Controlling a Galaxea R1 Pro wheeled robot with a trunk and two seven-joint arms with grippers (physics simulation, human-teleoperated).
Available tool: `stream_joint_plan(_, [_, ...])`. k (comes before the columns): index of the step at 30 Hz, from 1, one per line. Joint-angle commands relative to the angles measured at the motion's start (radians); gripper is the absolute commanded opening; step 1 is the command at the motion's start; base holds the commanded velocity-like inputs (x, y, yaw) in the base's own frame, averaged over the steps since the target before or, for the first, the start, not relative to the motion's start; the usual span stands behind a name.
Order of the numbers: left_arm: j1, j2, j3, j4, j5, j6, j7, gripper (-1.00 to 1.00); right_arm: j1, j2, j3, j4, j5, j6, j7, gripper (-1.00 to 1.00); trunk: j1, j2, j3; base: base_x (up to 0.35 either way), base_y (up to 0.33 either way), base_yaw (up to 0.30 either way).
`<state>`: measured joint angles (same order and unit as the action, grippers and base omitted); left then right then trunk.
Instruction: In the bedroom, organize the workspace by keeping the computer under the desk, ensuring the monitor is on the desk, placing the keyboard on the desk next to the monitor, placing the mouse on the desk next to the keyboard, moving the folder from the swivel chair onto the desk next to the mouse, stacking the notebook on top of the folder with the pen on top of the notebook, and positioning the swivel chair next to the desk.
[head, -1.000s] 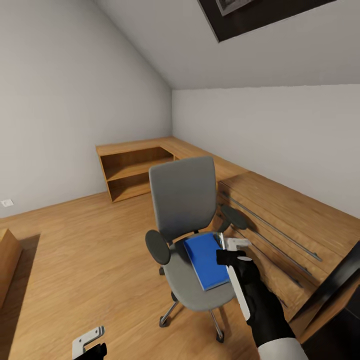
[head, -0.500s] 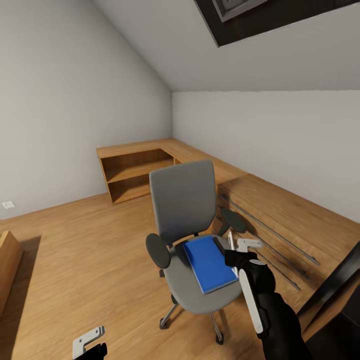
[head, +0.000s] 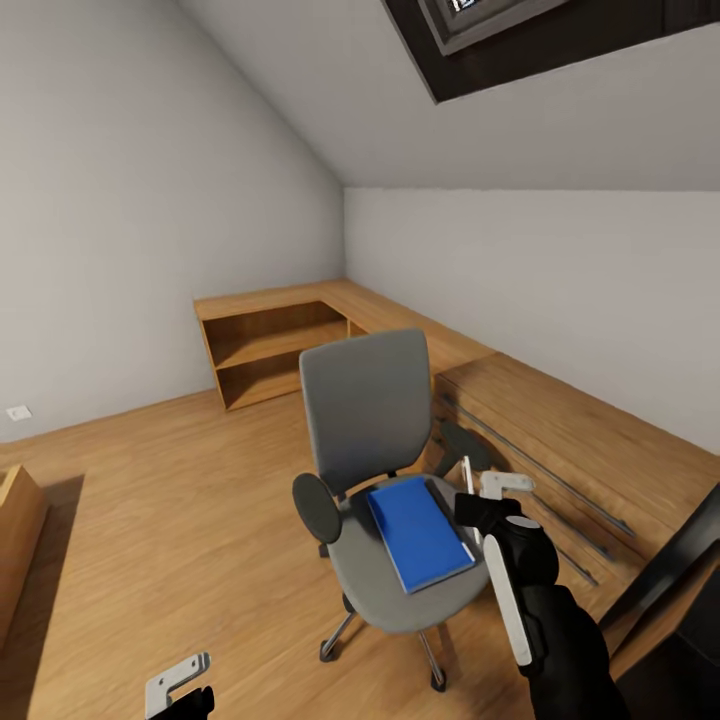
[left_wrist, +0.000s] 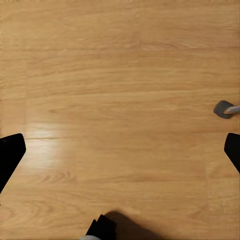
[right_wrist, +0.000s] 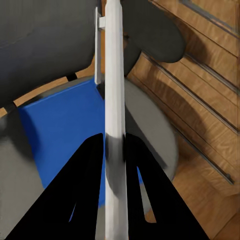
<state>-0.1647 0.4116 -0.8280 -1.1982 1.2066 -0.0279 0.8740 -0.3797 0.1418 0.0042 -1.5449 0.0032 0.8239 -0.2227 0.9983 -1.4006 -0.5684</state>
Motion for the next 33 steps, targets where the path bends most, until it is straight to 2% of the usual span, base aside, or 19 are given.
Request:
stream_joint_plan(1, [-0.001, 0.001, -0.003, -0.001, 0.006, -0.003, 0.005, 1.00, -0.001, 0.000, 0.000, -0.001, -0.002, 0.004, -0.004, -1.00, -0.004, 0.007, 0.002, 0.000, 0.000, 0.000])
stream_joint_plan(7, [-0.002, 0.001, -0.005, -0.001, 0.008, -0.003, 0.005, 1.00, -0.001, 0.000, -0.001, -0.001, -0.002, 0.000, -0.003, -1.00, -0.027, 0.049, 0.021, 0.000, 0.000, 0.000])
stream_joint_plan(13, [-0.001, -0.004, -0.008, 0.035, 0.010, -0.004, 0.005, 1.00, -0.001, 0.000, -0.007, -0.001, -0.002, 0.000, -0.003, -1.00, -0.050, 0.091, 0.040, 0.000, 0.000, 0.000])
stream_joint_plan(14, [-0.001, -0.023, -0.008, 0.059, 0.010, -0.004, 0.006, 1.00, -0.001, 0.001, -0.029, -0.001, -0.002, 0.000, -0.003, -1.00, -0.054, 0.098, 0.043, 0.000, 0.000, 0.000])
stream_joint_plan(16, [-0.002, -0.041, -0.007, 0.089, 0.007, -0.004, 0.006, 1.00, -0.001, 0.001, -0.049, -0.002, -0.002, -0.001, -0.003, -1.00, -0.061, 0.112, 0.049, 0.000, 0.000, -0.005])
stream_joint_plan(19, [-0.002, -0.091, -0.006, 0.150, -0.027, -0.003, 0.005, 1.00, -0.001, 0.000, -0.097, -0.001, -0.002, -0.001, -0.003, -1.00, -0.073, 0.133, 0.059, 0.000, 0.000, -0.160])
stream_joint_plan(21, [-0.002, -0.107, -0.006, 0.162, -0.052, -0.003, 0.005, 1.00, -0.001, 0.000, -0.132, -0.001, -0.002, -0.001, -0.002, -1.00, -0.081, 0.147, 0.065, 0.000, 0.000, -0.229])
stream_joint_plan(26, [-0.002, -0.126, -0.005, 0.193, -0.089, -0.003, 0.004, 1.00, -0.001, 0.001, -0.203, -0.002, -0.003, 0.004, -0.001, -1.00, -0.100, 0.182, 0.081, 0.000, 0.000, -0.252])
stream_joint_plan(33, [-0.002, -0.129, -0.003, 0.205, -0.097, -0.003, 0.003, 1.00, -0.001, 0.001, -0.247, -0.003, -0.003, 0.003, 0.000, -1.00, -0.127, 0.231, 0.102, 0.000, 0.000, -0.265])
